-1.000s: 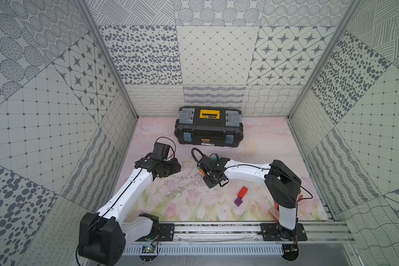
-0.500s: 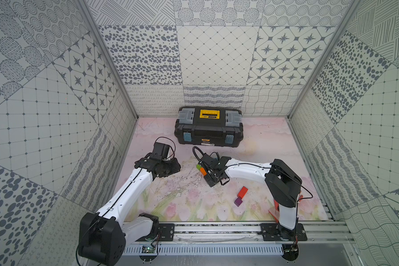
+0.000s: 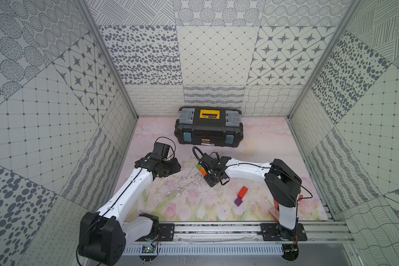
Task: Assemble a heart with building blocks
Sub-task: Assemble the building block at the center of the board, then adjust the building block at the center of the board.
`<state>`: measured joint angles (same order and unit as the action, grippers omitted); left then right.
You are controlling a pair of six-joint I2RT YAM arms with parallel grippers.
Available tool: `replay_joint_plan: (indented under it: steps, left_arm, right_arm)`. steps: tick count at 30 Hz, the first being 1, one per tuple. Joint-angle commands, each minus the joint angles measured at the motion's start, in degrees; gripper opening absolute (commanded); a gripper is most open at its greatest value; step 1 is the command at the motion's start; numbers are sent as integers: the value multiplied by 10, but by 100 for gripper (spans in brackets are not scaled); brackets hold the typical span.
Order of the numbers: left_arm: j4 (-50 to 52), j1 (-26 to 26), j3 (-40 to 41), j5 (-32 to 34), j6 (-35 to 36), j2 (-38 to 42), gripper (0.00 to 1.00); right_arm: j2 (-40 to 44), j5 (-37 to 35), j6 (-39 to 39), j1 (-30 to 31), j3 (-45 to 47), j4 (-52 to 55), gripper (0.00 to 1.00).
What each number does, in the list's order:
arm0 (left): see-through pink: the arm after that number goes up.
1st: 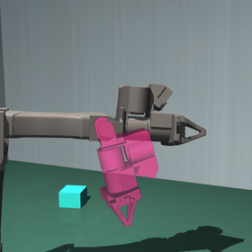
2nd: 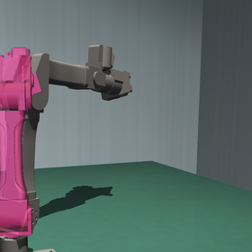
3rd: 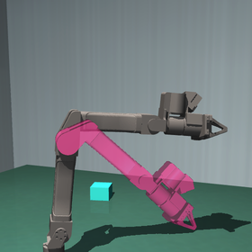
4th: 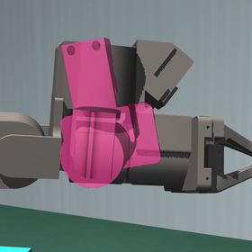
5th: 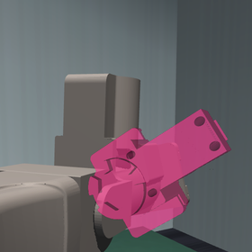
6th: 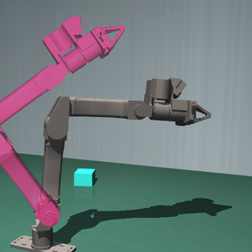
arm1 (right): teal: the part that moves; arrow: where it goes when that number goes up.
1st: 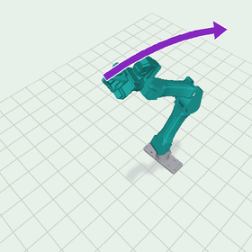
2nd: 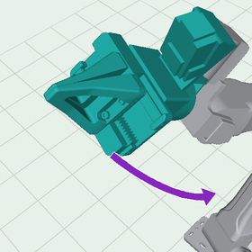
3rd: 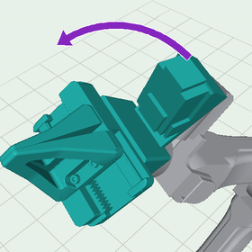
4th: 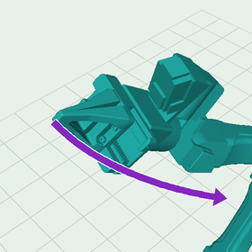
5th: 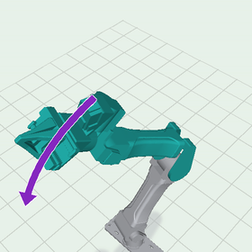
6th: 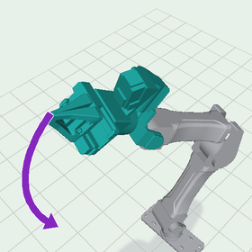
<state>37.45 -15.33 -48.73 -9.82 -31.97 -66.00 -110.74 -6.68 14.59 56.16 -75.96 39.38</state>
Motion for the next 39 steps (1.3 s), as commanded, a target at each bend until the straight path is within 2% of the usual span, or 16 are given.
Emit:
replay_joint_plan:
  steps: [1, 6, 11, 14, 18, 24, 31, 39]
  left_arm:
    - [-6, 1, -3, -7, 4, -3, 51]
    - [-4, 1, -5, -13, 6, -3, 53]
    - [-7, -7, -9, -29, 1, -13, 53]
    - [-11, -43, -17, -19, 0, -28, 53]
    - [-25, -107, -35, -10, 0, -65, 52]
    - [-41, -157, -53, -5, -10, -102, 50]
    - [-35, -158, -56, 0, 1, -107, 50]
    - [-26, -158, -60, 10, 13, -105, 51]
  right_arm:
    - [5, 3, -4, -1, 6, -16, 47]
    - [43, -15, 5, 1, 1, -9, 62]
    - [94, -97, 39, -8, -1, 8, 73]
    - [106, -154, 90, -36, -10, 45, 74]
    - [92, -188, 133, -71, -23, 91, 78]
    - [102, -142, 121, -78, 1, 79, 80]
    - [115, -138, 102, -38, 52, 73, 89]
    - [92, -156, 117, -25, 59, 69, 91]
